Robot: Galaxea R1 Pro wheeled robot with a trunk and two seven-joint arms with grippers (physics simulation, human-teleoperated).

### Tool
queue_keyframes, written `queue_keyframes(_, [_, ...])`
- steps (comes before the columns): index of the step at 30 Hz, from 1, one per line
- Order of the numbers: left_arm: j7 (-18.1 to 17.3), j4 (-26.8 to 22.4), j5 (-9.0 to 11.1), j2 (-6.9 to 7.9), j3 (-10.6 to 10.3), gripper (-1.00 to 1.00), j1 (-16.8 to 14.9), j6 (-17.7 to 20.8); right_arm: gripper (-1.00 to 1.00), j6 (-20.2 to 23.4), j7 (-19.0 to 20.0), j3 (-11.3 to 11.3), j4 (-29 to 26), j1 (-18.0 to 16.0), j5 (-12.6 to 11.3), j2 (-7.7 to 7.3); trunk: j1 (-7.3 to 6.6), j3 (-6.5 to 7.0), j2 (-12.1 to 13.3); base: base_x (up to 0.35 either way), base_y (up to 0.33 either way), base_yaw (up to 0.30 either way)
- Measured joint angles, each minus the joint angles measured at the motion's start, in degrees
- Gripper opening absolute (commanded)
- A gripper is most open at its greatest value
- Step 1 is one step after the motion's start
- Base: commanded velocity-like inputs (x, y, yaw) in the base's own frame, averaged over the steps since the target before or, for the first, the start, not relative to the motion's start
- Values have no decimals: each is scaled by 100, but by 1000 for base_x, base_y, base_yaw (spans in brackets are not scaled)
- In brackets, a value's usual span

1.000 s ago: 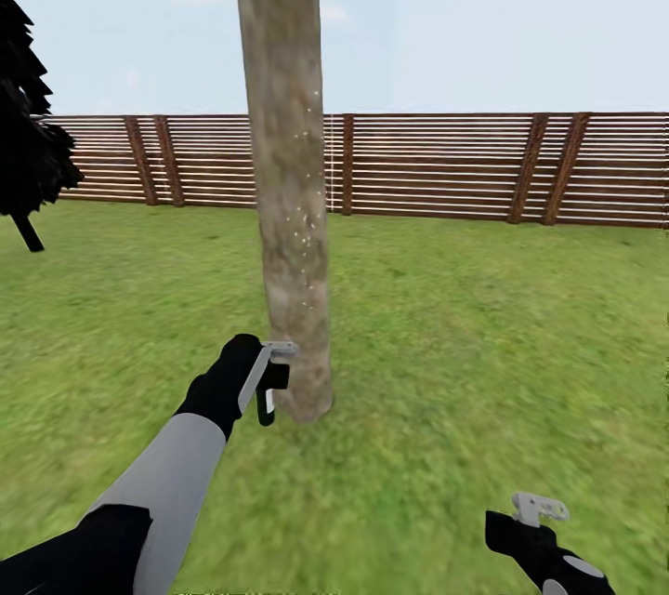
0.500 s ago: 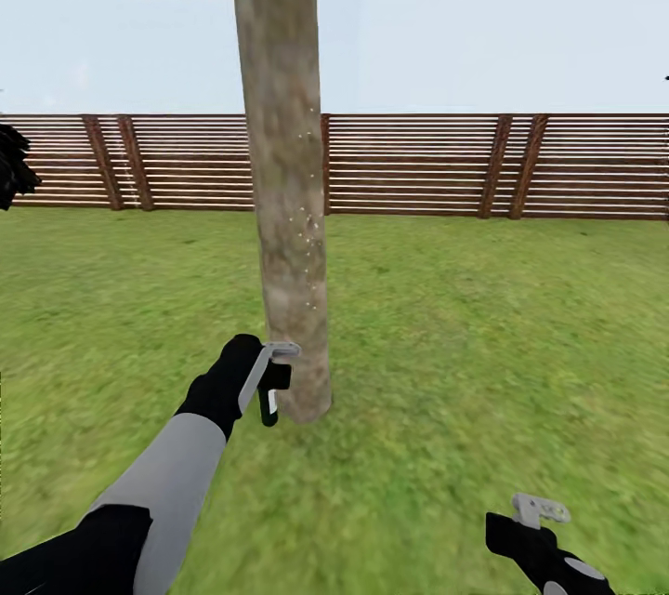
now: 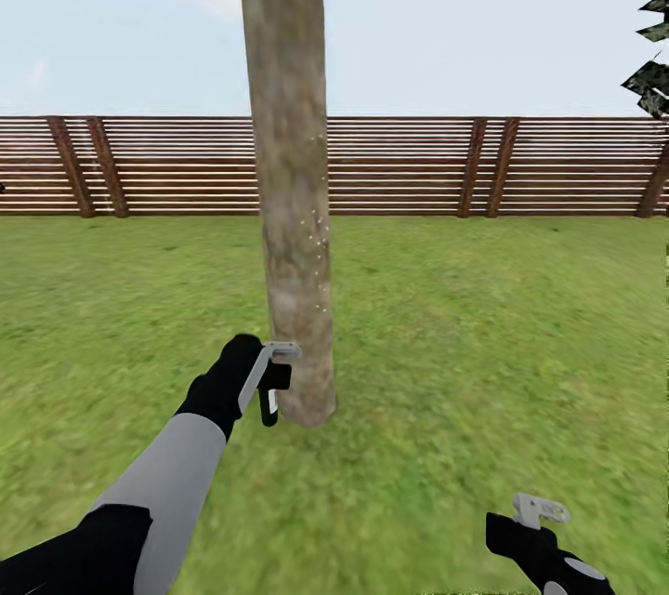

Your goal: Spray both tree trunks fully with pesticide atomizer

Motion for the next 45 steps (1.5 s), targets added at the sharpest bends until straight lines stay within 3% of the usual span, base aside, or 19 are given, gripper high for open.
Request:
queue_keyframes(11, [2, -1, -2, 1, 7, -100, 0, 0, -100, 0, 0, 1, 1, 2, -16, 0, 0, 5, 0, 11, 335, -32])
queue_keyframes(26, [-9, 0, 107, 0, 3, -100, 0, -6, -100, 1, 0, 0, -9, 51, -28, 9, -1, 43, 0, 163, 295, -202])
queue_keyframes(45, [2, -2, 113, 2, 5, -100, 2, 0, -100, 4, 0, 0, -63, 60, -32, 9, 0, 45, 0, 59, 61, -61])
